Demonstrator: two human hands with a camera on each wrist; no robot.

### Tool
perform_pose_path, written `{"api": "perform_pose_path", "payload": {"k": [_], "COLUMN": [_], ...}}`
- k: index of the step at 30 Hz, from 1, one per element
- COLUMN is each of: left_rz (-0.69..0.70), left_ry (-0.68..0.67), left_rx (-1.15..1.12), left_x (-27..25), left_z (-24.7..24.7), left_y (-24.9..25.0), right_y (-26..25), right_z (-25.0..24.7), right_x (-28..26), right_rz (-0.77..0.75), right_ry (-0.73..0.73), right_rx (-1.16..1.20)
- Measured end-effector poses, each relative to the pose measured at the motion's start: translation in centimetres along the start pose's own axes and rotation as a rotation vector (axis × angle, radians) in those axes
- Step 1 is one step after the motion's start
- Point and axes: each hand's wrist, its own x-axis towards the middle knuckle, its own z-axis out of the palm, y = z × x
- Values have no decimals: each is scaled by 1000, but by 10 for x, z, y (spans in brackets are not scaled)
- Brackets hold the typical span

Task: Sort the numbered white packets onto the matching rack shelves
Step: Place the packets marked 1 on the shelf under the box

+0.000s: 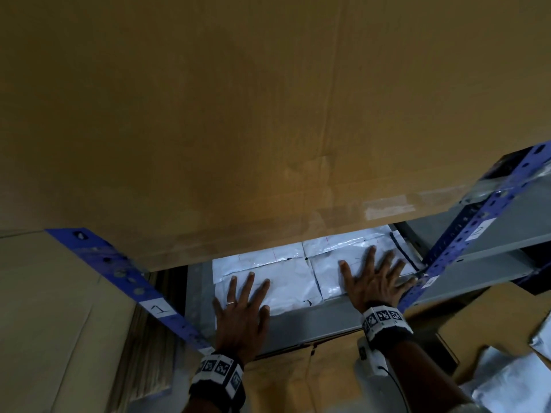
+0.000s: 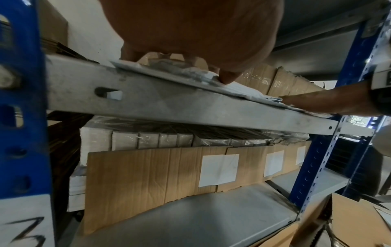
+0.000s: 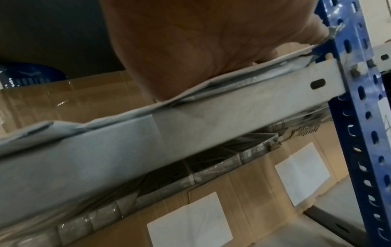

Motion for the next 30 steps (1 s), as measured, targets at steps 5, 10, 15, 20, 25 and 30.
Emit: {"api": "perform_pose_path", "payload": {"k": [5, 10, 15, 20, 25, 30], "left_rz": [-24, -57, -113, -230, -243, -216], "left_ry": [-9, 98, 146, -24, -64, 14], "left_rx": [-22, -67, -48, -15, -20, 7], "left_x": [2, 15, 58, 80, 84, 83], "left_z": [-5, -19, -29, -19, -9, -13], "left_y": [3, 16, 26, 20, 15, 14], "right_y": [-4, -12, -29, -37, -36, -40], "right_z": [2, -27, -44, -32, -19, -27], "right_x": [-3, 3, 40, 59, 61, 60], "right_rz": [-9, 4, -260, -326, -314, -272], "right_ry": [4, 82, -84, -291, -289, -223], "right_rx": [-33, 23, -80, -223, -252, -182]}}
